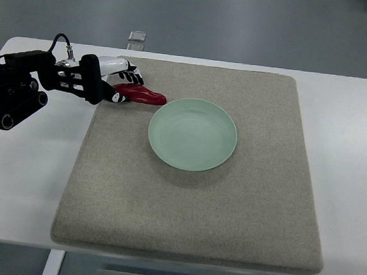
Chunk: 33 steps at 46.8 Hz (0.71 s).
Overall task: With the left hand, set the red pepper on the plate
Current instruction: 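Close the left hand fingers around the red pepper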
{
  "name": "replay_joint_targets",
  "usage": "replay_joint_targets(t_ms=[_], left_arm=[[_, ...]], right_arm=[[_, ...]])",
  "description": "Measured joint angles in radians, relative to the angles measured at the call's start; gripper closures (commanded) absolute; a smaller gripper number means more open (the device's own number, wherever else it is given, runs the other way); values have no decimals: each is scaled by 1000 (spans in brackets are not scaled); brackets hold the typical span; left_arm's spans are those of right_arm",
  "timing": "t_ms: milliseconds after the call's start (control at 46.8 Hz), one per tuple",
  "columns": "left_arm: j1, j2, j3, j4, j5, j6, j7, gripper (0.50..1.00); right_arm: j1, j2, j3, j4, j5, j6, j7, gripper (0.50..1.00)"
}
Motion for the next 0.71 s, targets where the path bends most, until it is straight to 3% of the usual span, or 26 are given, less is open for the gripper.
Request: replay_joint_targets(t_ms=[214, 299, 363, 705], left_arm=[[0, 0, 29, 4, 0, 19, 0, 879], [0, -2, 29, 4, 0, 19, 0, 928], [0, -2, 29, 4, 0, 19, 0, 1000], [-1, -2, 29, -1, -5, 47, -1, 1000]], right_arm=[[0, 0, 0, 0, 0, 0, 0, 568], [0, 0, 0, 0, 0, 0, 0, 568], [0, 0, 0, 0, 0, 0, 0, 568], [0, 0, -1, 0, 0, 0, 0, 568]])
